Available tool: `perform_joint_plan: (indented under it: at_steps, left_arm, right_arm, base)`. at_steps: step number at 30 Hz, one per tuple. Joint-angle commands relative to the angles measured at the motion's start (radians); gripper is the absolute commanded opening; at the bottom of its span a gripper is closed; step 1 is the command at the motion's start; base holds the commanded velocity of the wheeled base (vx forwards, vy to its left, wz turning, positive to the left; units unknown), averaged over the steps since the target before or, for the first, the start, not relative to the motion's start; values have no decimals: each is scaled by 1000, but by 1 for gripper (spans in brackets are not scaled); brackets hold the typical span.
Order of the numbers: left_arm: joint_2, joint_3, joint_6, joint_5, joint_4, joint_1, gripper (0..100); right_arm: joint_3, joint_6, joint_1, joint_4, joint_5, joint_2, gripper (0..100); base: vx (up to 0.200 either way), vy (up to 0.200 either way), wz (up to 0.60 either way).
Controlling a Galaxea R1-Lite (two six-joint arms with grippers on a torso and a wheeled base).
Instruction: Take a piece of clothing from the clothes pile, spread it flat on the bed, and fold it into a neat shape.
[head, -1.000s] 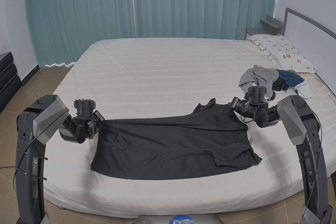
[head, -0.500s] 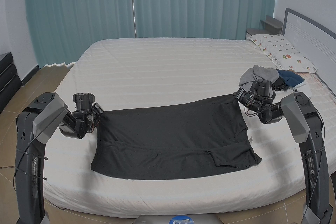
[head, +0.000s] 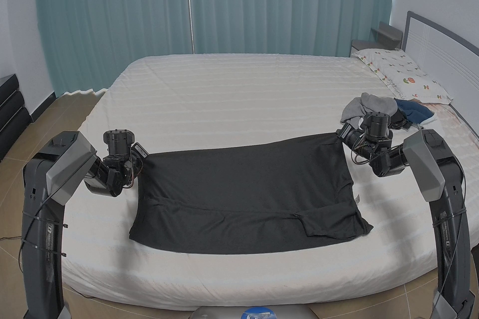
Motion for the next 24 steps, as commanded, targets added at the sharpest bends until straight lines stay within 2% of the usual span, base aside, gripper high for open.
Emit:
perform_joint_plan:
  at_steps: [1,14,16,18,24]
  left_arm:
    - [-9,1,6,1,5,0,0]
    - [-33,29,118,-8,6,3,0]
    - [-30,29,122,-7,3,3,0]
    - [-26,22,121,-7,-1,0,0]
    - [-24,21,121,-1,-18,-3,0]
  right_arm:
    - [66,-1,-11,-8,10,-40,0]
    - [178,8,-39,-74,29,-105,0]
    - [215,5,-39,-80,36,-122,0]
    - [260,6,-42,-94,69,-132,0]
    - [324,-3,-40,-150,85,-135,0]
  base:
    - [0,0,0]
    - [0,0,0]
    - [0,0,0]
    - [0,0,0]
    - [0,0,0]
